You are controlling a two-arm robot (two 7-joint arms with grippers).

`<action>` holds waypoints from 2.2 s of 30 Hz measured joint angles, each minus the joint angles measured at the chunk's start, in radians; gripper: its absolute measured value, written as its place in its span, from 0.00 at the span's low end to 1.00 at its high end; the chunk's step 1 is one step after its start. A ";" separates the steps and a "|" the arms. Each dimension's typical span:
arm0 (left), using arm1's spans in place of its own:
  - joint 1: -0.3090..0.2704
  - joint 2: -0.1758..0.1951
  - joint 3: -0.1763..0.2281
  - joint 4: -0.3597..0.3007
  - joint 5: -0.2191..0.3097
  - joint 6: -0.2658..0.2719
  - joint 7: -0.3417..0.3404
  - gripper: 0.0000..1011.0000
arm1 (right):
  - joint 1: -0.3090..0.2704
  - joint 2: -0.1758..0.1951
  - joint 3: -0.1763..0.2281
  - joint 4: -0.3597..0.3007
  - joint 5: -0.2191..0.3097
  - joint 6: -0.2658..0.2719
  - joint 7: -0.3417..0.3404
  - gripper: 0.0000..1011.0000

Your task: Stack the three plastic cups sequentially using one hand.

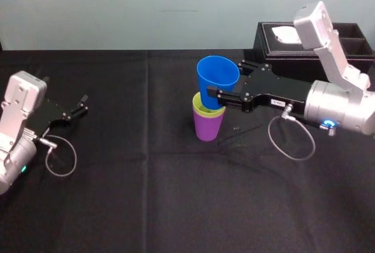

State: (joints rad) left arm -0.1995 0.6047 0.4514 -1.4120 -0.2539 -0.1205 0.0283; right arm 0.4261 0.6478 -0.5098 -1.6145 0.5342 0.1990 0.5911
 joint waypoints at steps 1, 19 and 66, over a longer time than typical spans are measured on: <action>0.000 0.000 0.000 0.000 0.000 0.000 0.000 1.00 | 0.010 -0.007 -0.005 0.013 -0.008 0.000 -0.002 0.72; 0.000 0.000 0.000 0.000 0.000 0.000 0.000 1.00 | 0.080 -0.068 -0.043 0.139 -0.048 0.001 0.012 0.72; 0.000 0.000 0.000 0.000 0.000 0.000 0.000 1.00 | 0.076 -0.088 -0.053 0.195 -0.047 -0.012 0.032 0.72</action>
State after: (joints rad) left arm -0.1995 0.6047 0.4514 -1.4120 -0.2540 -0.1205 0.0283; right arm 0.5022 0.5593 -0.5630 -1.4196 0.4870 0.1867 0.6228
